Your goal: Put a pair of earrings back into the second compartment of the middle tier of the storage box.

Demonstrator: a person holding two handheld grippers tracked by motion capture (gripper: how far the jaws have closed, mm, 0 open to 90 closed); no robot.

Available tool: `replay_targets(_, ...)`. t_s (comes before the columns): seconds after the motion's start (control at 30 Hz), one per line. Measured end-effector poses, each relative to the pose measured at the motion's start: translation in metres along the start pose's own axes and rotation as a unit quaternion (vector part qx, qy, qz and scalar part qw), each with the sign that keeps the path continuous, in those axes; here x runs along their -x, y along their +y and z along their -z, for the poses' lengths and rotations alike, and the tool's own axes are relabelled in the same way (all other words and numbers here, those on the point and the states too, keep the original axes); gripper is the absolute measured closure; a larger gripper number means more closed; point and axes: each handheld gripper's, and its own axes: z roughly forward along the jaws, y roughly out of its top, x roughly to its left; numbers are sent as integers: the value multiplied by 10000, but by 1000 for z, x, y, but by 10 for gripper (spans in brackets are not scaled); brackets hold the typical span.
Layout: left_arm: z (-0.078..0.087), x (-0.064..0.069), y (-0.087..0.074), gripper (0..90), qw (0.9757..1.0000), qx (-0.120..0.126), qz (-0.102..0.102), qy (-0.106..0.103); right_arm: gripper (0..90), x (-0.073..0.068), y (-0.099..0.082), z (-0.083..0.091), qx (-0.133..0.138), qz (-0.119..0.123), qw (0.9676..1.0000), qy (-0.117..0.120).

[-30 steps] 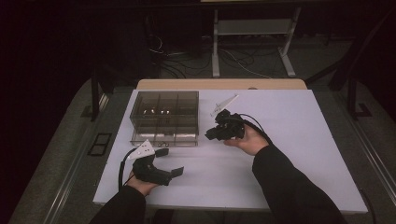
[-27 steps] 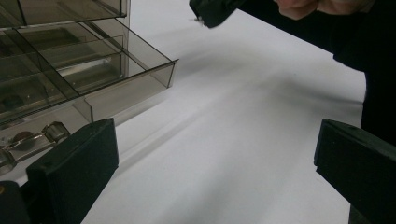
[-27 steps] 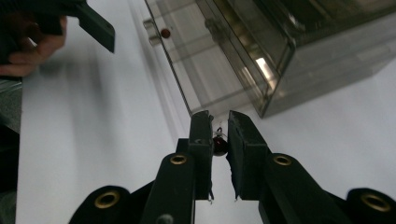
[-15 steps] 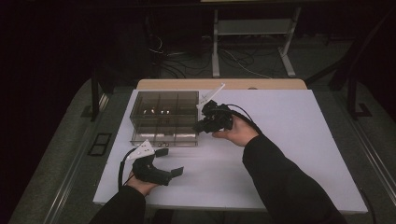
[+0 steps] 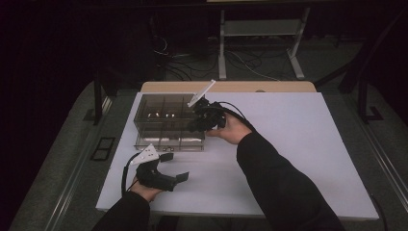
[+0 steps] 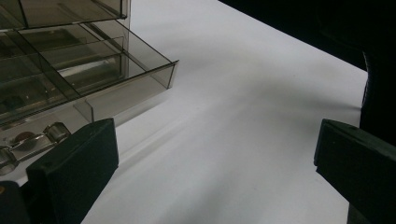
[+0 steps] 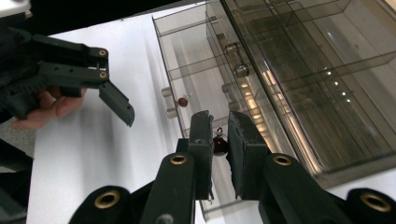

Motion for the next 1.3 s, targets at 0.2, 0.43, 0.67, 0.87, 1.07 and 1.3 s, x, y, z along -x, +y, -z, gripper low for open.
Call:
replay_targets(0.2,0,0,0,0,10000,1,-5,-5,788,2,5,-17,-6,-22,10000,75)
replay_targets(0.43,0,-1,0,0,10000,-25,-27,-12,788,3,9,-37,-21,-78,9999,153)
replay_targets(0.67,0,0,0,0,10000,-13,1,-31,788,2,13,-55,-52,-115,9997,217)
replay_targets(0.87,0,-1,0,0,10000,-15,-16,-32,787,4,12,-69,-140,-132,9995,260)
replay_targets(1.07,0,-1,0,0,10000,-24,0,-35,710,4,12,-65,-70,-187,9995,264)
replay_targets(1.3,-1,-1,0,0,10000,-64,-35,-47,593,-2,8,-41,99,-197,9996,196)
